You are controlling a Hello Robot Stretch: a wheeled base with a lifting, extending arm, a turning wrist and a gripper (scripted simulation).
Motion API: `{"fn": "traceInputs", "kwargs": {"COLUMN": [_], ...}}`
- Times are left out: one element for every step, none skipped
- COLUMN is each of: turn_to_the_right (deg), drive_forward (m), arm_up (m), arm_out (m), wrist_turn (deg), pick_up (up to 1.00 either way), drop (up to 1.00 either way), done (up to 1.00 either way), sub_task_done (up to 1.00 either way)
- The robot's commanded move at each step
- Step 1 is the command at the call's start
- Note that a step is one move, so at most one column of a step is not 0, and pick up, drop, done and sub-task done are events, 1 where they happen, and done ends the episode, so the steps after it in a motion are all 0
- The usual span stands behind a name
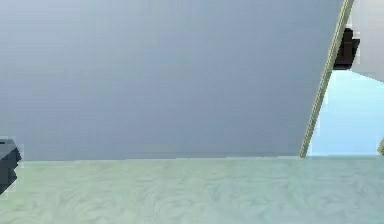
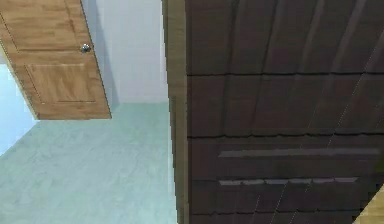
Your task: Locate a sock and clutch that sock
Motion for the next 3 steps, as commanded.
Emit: {"fn": "traceInputs", "kwargs": {"turn_to_the_right": [-15.0, 0.0, -21.0], "drive_forward": [0.00, 1.00, 0.00], "arm_up": [0.00, 0.00, 0.00], "arm_out": [0.00, 0.00, 0.00], "wrist_turn": [0.0, 0.0, 0.0], "pick_up": [0.00, 0.00, 0.00], "drop": [0.00, 0.00, 0.00], "done": [0.00, 0.00, 0.00], "sub_task_done": [0.00, 0.00, 0.00]}}
